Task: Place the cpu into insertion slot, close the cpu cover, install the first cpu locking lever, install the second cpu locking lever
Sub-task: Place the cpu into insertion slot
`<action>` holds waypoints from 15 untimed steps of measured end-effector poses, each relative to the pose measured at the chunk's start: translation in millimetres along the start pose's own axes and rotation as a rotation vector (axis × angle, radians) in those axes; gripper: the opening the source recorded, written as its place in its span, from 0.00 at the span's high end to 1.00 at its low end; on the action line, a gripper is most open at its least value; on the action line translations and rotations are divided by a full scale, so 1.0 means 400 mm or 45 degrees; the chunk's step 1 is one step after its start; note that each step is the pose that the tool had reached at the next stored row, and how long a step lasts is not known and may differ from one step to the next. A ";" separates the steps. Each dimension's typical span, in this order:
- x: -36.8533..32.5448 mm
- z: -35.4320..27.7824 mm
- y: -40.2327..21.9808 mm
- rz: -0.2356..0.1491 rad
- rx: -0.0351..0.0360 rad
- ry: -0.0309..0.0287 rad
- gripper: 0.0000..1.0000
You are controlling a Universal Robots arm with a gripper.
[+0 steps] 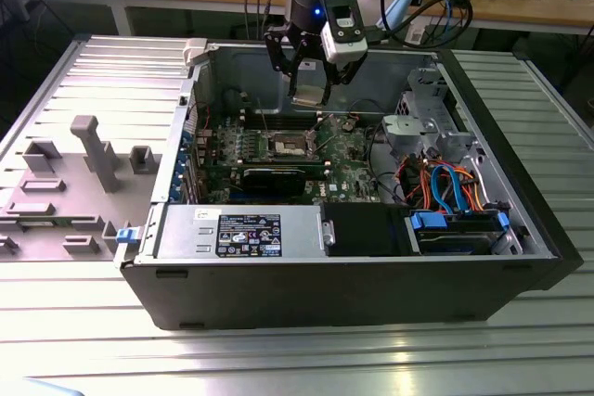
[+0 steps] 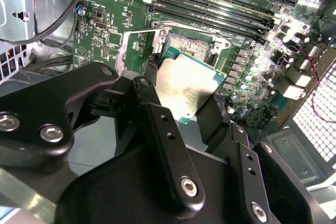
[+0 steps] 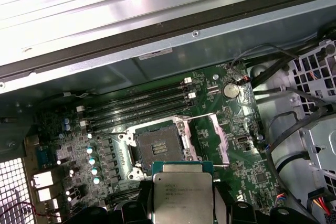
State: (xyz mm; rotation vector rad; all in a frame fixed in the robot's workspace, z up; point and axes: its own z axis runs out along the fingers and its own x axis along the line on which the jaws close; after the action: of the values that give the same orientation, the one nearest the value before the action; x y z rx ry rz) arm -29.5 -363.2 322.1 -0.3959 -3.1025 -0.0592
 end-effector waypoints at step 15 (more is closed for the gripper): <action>0.000 0.000 0.000 0.012 -0.0002 -0.0004 0.45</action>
State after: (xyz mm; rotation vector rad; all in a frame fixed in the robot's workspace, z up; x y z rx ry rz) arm -29.5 -363.2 322.0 -0.4104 -3.1008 -0.0592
